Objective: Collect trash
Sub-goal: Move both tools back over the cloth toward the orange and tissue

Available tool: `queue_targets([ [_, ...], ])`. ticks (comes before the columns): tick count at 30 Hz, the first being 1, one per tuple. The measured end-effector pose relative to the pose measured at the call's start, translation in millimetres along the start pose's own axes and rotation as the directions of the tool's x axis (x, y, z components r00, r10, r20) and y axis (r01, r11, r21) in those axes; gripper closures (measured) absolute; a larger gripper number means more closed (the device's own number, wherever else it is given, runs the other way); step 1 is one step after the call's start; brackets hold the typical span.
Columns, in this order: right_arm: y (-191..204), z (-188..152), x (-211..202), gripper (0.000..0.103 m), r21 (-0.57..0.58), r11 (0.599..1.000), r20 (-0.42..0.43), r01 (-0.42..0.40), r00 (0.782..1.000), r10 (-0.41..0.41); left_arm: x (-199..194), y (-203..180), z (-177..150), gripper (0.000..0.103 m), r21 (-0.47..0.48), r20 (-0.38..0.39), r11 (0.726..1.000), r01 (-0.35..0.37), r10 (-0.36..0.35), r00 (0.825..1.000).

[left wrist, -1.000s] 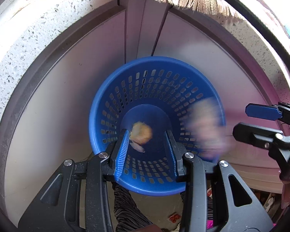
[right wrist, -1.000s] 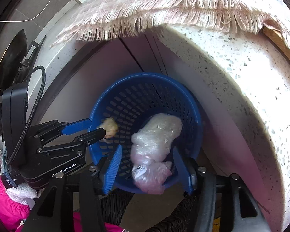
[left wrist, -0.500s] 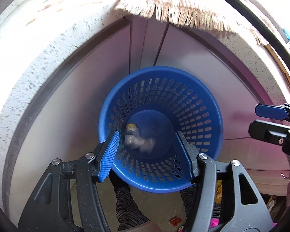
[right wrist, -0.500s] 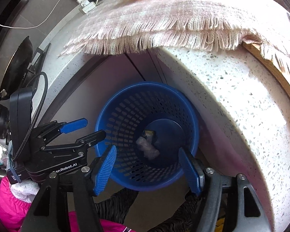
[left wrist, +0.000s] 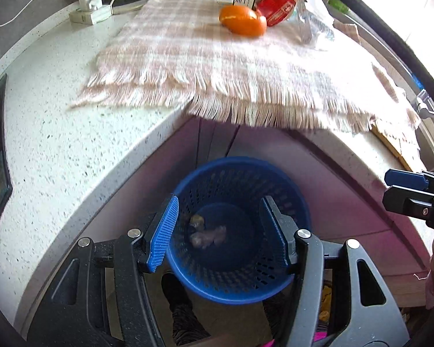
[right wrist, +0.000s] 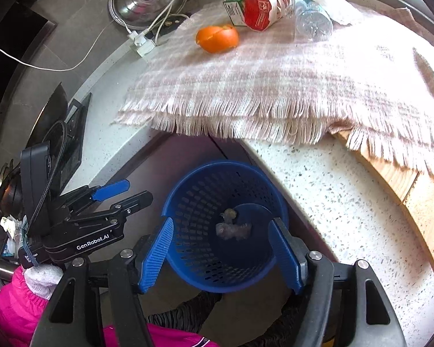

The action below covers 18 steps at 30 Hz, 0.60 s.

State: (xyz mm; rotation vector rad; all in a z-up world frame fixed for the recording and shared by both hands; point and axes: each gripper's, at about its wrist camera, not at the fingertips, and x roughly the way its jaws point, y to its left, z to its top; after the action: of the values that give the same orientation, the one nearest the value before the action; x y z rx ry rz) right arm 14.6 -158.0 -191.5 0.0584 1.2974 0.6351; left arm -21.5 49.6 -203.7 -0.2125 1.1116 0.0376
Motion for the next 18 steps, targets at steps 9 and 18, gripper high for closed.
queue_targets([
  [9, -18, 30, -37, 0.022, 0.028, 0.999, 0.106, 0.015, 0.994, -0.018, -18, -4, 44, 0.028, -0.021, 0.073, 0.999, 0.039, -0.037, 0.997],
  [18, -54, 76, -61, 0.019, 0.076, 0.996, 0.175, 0.035, 0.983, -0.048, -6, -13, 93, 0.028, -0.015, 0.102, 0.999, 0.05, -0.049, 0.994],
])
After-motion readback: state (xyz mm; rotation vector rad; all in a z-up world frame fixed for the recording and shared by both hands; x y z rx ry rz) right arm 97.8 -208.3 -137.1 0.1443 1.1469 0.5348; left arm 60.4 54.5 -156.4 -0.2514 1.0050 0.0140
